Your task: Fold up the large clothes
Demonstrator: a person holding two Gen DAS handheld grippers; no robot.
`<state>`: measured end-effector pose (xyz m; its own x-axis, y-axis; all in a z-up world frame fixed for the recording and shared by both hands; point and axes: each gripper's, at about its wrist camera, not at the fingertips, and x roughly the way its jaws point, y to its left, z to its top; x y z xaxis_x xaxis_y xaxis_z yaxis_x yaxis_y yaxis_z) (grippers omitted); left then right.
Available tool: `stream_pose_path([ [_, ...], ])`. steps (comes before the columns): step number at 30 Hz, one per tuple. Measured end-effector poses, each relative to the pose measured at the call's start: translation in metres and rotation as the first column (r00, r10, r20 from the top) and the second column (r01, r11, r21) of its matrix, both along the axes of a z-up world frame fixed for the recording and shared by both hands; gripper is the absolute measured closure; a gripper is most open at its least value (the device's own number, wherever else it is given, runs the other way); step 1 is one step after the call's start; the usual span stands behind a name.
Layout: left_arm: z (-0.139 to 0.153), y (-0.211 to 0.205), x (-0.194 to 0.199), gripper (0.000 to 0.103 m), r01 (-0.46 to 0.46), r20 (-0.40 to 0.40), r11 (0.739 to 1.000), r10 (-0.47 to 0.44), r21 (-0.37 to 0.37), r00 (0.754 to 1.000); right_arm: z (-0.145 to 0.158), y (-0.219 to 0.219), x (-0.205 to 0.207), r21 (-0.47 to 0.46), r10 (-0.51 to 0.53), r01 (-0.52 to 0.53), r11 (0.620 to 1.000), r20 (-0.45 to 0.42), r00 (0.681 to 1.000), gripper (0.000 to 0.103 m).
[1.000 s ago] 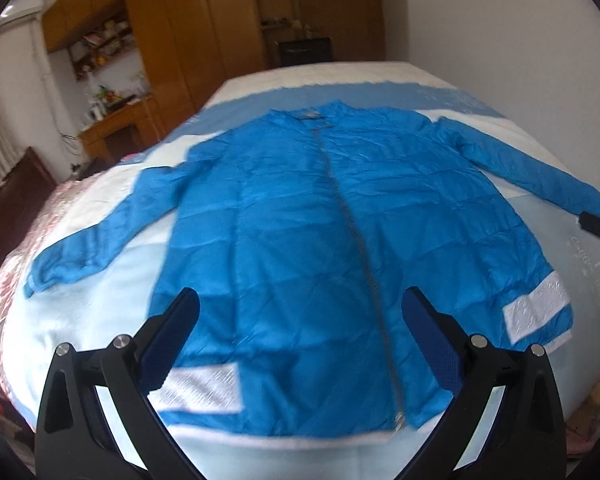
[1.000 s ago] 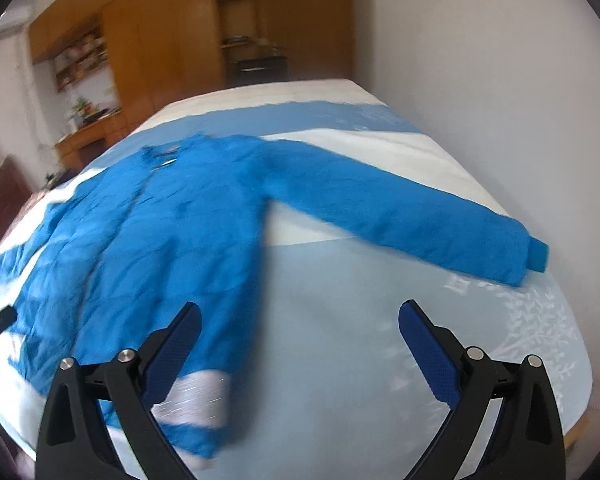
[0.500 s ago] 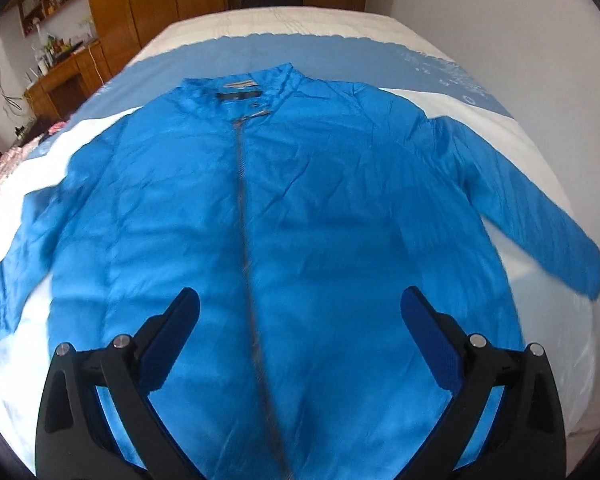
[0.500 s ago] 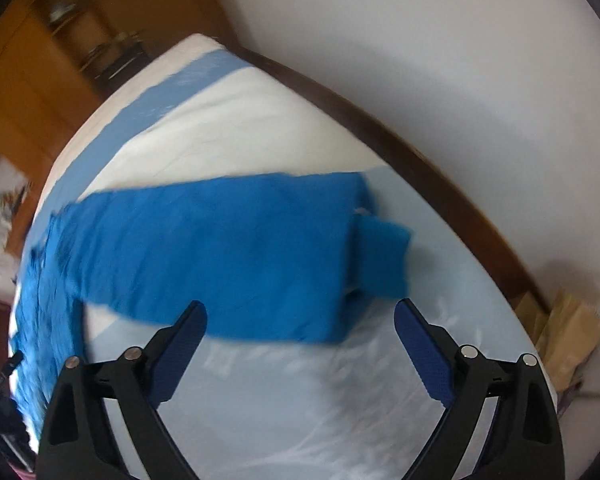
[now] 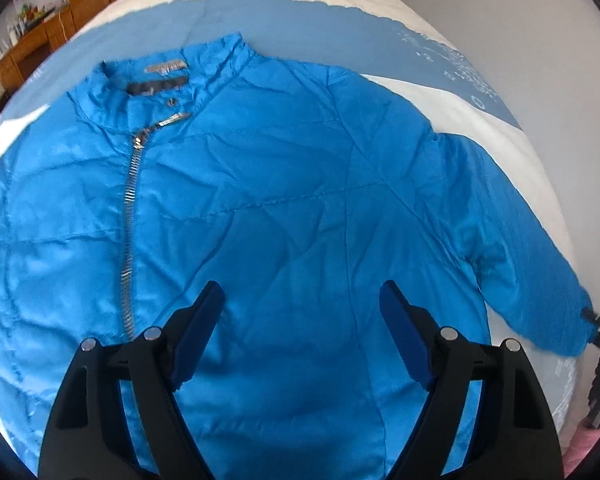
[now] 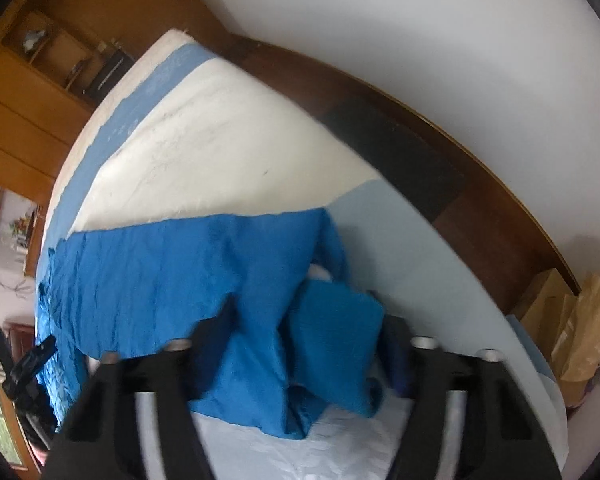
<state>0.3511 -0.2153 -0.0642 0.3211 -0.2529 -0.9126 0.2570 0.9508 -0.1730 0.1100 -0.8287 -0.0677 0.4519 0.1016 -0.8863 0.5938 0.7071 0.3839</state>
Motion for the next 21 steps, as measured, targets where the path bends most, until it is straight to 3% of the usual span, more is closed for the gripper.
stream_pose_path([
  [2,-0.005,0.003,0.003,0.025,-0.011,-0.004,1.000,0.011,-0.015,1.000,0.006,0.005,0.005,0.033,0.010,-0.011,0.999,0.026,1.000,0.071],
  [3,-0.006,0.004,0.004,0.026,-0.015,-0.002,1.000,0.014,-0.023,1.000,0.011,0.006,0.006,0.043,0.006,-0.008,0.999,0.044,0.999,0.075],
  [8,0.004,0.015,-0.001,0.029,-0.032,-0.005,0.998,0.032,-0.058,0.999,0.073,0.024,0.023,0.044,0.039,-0.051,0.998,0.240,0.970,0.077],
  [12,0.024,0.032,-0.014,0.029,-0.056,0.043,0.997,0.058,-0.050,0.997,0.136,0.078,0.060,-0.022,0.178,-0.183,0.983,0.373,0.911,0.077],
  [17,0.041,0.058,-0.028,0.029,-0.099,0.076,0.994,0.102,-0.040,0.992,0.166,0.170,0.134,-0.132,0.377,-0.354,0.926,0.366,0.851,0.077],
  [21,0.054,0.079,-0.035,0.029,-0.126,0.110,0.992,0.128,-0.024,0.986,0.159,0.252,0.186,-0.204,0.515,-0.473,0.857,0.308,0.800,0.077],
])
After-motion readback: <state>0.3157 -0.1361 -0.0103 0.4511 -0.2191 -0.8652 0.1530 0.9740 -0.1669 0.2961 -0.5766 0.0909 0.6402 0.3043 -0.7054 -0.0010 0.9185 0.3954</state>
